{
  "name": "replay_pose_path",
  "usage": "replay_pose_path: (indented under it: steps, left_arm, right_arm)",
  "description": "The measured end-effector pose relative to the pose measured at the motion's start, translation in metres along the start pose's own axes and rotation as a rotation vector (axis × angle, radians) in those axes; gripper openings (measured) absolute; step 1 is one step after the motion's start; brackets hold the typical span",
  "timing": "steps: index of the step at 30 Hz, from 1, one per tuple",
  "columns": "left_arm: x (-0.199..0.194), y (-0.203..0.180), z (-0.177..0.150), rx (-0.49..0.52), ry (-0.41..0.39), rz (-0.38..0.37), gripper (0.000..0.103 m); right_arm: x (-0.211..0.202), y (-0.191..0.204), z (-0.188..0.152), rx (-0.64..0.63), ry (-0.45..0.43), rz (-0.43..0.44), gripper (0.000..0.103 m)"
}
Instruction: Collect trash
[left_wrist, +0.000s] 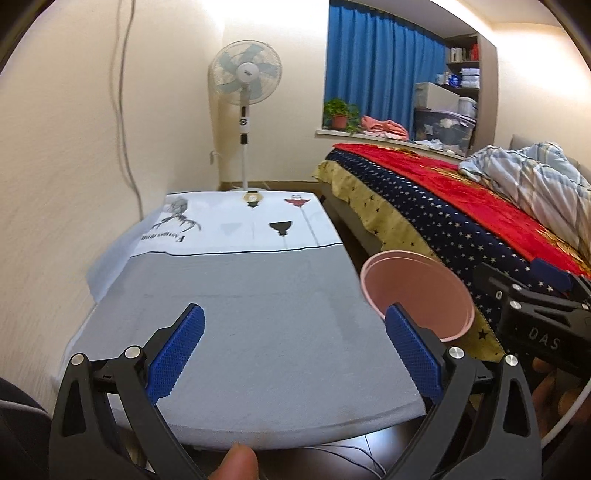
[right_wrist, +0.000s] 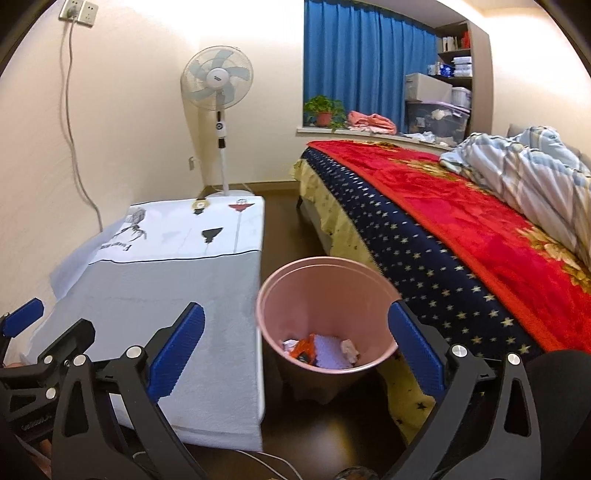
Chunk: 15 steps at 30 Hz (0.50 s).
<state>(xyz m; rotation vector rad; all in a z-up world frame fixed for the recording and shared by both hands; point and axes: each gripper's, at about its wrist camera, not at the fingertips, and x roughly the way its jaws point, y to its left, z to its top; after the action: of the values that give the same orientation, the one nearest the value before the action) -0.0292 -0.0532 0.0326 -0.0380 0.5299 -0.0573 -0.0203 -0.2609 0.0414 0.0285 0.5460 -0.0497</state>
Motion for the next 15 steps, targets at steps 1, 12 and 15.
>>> replay_pose_path:
  steps: [1,12,15]
  left_arm:
    - [0.003,0.002,0.000,-0.002,-0.003,0.015,0.095]
    - [0.018,0.023,-0.005,-0.059,0.014,0.091,0.095]
    - [0.018,0.025,-0.006,-0.062,0.016,0.094,0.095]
  right_arm:
    - [0.002,0.002,-0.001,-0.001,0.004,0.005,0.098]
    - [0.024,0.020,-0.007,-0.027,0.032,0.003,0.098]
    - [0.028,0.020,-0.008,-0.028,0.043,-0.004,0.098]
